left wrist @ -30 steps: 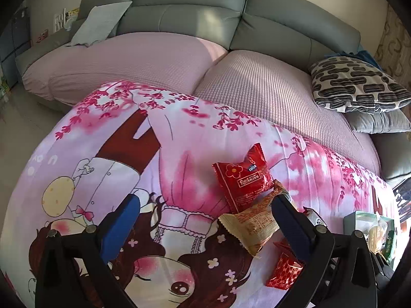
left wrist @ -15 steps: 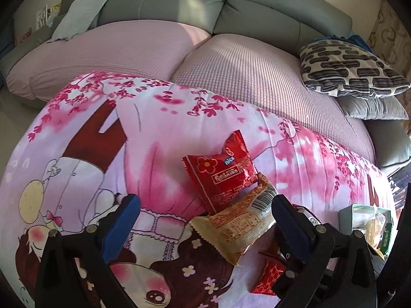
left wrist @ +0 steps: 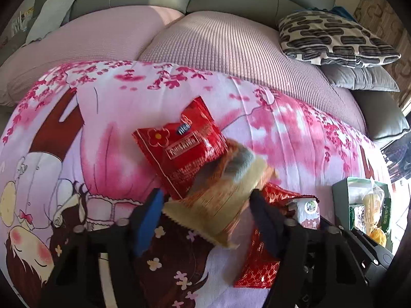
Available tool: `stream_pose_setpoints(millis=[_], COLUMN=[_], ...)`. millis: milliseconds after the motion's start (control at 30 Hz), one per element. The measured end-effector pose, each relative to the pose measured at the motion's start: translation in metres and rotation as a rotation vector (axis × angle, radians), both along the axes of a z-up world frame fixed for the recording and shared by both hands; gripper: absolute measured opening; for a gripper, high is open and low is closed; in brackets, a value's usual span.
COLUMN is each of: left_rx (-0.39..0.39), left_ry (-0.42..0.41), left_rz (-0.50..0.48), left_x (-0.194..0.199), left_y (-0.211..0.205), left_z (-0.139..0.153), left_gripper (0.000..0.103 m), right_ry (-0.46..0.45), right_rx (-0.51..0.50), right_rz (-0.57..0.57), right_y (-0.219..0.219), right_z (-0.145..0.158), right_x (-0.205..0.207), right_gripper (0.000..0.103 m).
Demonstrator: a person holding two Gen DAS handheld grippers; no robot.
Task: Organize snacks
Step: 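Grasp the red-white milk biscuit pack with the right gripper while the left grasps the beige bread pack, then lift both packs and carry them toward the tray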
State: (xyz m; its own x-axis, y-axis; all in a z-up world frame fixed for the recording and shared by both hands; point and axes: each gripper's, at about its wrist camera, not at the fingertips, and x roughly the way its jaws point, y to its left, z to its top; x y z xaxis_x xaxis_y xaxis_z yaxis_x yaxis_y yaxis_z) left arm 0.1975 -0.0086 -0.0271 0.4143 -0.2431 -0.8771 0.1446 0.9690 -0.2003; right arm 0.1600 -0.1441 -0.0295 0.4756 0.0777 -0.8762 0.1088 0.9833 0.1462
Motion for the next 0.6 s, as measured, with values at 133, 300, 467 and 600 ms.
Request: stream_pose_setpoints(millis=[133, 300, 467, 600], left_rx=[-0.004, -0.002, 0.000, 0.019], left_ry=[0.012, 0.012, 0.027, 0.036], left_rz=[-0.016, -0.028, -0.040, -0.050], left_x=[-0.003, -0.006, -0.012, -0.020], left_y=[-0.004, -0.005, -0.006, -0.008], left_z=[-0.003, -0.003, -0.004, -0.002], left_gripper=[0.062, 0.058, 0.055, 0.054], right_ry=[0.004, 0.010, 0.021, 0.032], right_rx=[-0.001, -0.003, -0.001, 0.003], right_rz=[-0.003, -0.007, -0.005, -0.005], right_y=[-0.003, -0.006, -0.009, -0.010], right_z=[0.000, 0.001, 0.001, -0.001], right_x=[-0.005, -0.011, -0.019, -0.029], right_gripper=[0.042, 0.042, 0.042, 0.042])
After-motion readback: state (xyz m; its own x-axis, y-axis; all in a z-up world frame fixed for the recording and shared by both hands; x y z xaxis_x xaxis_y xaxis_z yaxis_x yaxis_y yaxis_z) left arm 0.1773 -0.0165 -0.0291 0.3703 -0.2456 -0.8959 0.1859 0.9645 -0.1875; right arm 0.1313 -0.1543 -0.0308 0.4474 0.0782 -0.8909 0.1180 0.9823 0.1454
